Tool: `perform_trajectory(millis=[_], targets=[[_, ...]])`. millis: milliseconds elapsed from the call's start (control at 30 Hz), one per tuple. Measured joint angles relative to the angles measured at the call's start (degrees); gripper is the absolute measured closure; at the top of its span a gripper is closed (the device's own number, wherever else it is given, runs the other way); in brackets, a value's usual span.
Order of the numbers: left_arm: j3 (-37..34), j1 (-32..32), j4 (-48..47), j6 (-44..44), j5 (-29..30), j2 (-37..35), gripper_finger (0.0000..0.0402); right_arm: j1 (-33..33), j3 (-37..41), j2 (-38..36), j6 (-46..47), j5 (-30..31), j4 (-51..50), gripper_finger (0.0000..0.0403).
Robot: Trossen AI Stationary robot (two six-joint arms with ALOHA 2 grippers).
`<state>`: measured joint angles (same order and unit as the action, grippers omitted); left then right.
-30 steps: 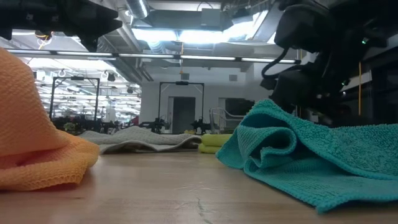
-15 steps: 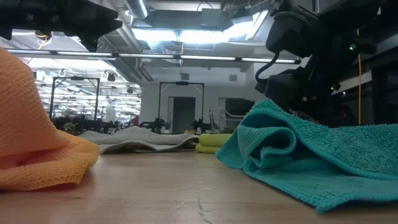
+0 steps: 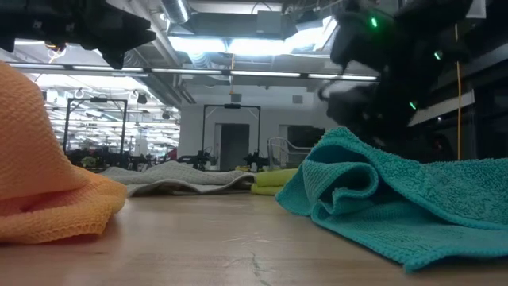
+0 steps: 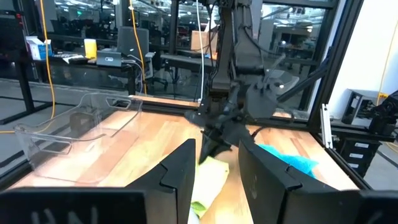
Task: Fold microfiber towels
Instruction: Put the green microfiber towel into the transparent bin
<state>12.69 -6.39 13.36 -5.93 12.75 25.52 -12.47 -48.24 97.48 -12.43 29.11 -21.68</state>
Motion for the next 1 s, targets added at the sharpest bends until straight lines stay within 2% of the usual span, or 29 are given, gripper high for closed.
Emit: perform_trajectory(millis=[233, 433, 700, 867, 1000], targets=[[0.0, -0.02, -0.06, -0.06, -0.01, 0.0, 0.0286, -0.07, -8.02, -4.58, 0.46, 7.8, -10.47, 0.0399], [0.0, 0.0, -0.06, -1.23, 0.0, 0.0, 0.0286, 0.48, -16.24, -8.75, 0.13, 17.47, -20.08, 0.0401], [0.0, -0.02, -0.06, -1.23, 0.0, 0.0, 0.0286, 7.08, -26.19, -12.16, -2.49, 26.5, -26.46, 0.0401], [0.0, -0.02, -0.06, -1.23, 0.0, 0.0, 0.0286, 15.75, -28.92, -12.28, -8.06, 26.39, -25.54, 0.0402], [0.0, -0.01, -0.06, -1.23, 0.0, 0.0, 0.0286, 24.38, -28.91, -12.15, -10.41, 21.07, -23.58, 0.0402]])
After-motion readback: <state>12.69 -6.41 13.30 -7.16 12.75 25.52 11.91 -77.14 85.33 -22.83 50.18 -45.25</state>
